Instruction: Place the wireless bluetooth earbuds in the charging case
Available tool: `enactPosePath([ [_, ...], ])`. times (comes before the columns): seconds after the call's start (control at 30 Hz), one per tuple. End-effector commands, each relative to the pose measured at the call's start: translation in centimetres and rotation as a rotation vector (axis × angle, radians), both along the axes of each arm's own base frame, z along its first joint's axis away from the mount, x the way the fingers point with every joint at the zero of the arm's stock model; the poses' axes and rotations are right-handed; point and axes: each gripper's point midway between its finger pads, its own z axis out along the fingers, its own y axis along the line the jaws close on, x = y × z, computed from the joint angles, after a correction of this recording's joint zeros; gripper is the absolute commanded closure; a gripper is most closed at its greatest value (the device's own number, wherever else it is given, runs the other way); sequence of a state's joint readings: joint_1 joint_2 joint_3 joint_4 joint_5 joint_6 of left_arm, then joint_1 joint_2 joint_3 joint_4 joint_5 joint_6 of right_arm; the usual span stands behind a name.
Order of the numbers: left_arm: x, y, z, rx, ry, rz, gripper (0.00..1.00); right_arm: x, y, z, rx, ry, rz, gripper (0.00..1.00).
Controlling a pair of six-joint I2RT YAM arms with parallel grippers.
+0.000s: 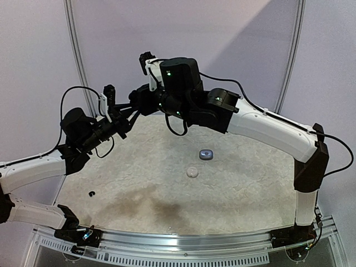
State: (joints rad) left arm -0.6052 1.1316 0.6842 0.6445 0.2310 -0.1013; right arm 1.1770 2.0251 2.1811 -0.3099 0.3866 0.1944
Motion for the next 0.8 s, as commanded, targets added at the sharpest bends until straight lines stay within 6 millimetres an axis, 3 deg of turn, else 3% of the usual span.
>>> enactPosePath([
  [0.0, -0.6, -0.1, 1.7, -0.032, -0.027, -0.008, 1.00, 0.2, 0.8, -1.9, -0.043, 0.003, 0.002, 1.00],
  [0.77, -0.6, 0.0, 1.8, -0.029, -0.026, -0.005, 1.00, 1.2, 0.6, -5.0, -0.154, -0.007, -0.043, 1.00],
])
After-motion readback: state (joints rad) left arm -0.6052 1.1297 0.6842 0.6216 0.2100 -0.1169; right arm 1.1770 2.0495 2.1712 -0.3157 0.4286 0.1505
